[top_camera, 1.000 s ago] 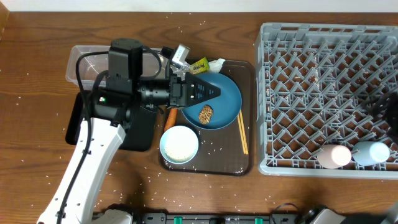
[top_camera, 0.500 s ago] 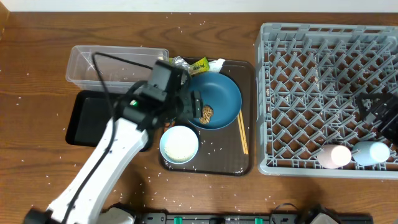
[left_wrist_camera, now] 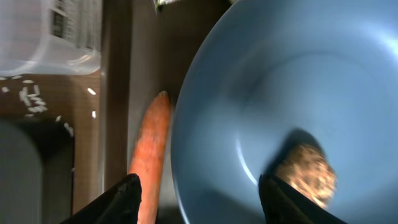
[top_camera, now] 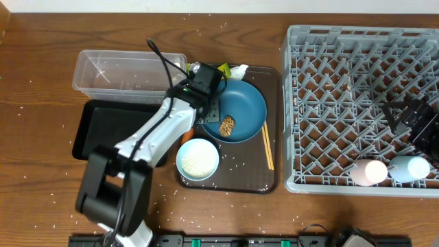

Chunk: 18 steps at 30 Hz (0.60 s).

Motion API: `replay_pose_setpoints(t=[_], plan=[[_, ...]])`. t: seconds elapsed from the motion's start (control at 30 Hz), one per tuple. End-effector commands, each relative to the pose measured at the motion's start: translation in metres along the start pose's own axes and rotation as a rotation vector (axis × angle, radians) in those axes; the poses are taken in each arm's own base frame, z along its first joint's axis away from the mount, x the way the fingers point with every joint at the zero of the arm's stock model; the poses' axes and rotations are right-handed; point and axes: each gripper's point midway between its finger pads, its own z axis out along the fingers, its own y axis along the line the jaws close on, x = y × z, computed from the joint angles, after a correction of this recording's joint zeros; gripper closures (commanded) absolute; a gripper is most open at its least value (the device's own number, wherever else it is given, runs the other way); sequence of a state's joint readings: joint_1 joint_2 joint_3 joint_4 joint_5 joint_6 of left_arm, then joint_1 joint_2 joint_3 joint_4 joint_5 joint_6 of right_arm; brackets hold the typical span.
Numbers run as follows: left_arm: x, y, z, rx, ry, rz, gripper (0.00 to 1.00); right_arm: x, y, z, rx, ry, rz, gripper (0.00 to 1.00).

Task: Sort waste into correct bins and load items into the dishwasher rack
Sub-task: 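Grasp the blue plate rim with the left gripper and lift it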

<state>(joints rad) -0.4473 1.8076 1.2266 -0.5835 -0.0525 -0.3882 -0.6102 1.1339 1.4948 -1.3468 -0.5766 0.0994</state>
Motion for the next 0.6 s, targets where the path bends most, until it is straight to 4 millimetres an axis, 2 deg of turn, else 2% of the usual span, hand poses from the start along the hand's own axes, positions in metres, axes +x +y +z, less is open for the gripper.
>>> replay_pose_setpoints(t=[0.0,0.13,0.3,0.53,0.57], plan=[[-0.002,0.003,0.009,-0.030,-0.008,0.024,0.47,0.004,0.004,0.005,-0.014,0.025,-0.008,0.01],[-0.001,0.002,0.021,-0.034,0.002,0.024,0.68,0.004,0.003,0.006,-0.010,0.032,-0.006,0.01],[0.002,0.001,0.031,-0.036,0.017,0.026,0.85,0.004,0.002,0.008,-0.009,0.039,-0.005,0.01],[0.010,0.002,0.050,-0.046,0.054,0.030,0.85,0.004,0.001,0.008,-0.004,0.039,-0.005,0.01],[0.010,0.002,0.050,-0.047,0.054,0.031,0.88,0.004,0.000,0.008,0.003,0.038,-0.005,0.01]])
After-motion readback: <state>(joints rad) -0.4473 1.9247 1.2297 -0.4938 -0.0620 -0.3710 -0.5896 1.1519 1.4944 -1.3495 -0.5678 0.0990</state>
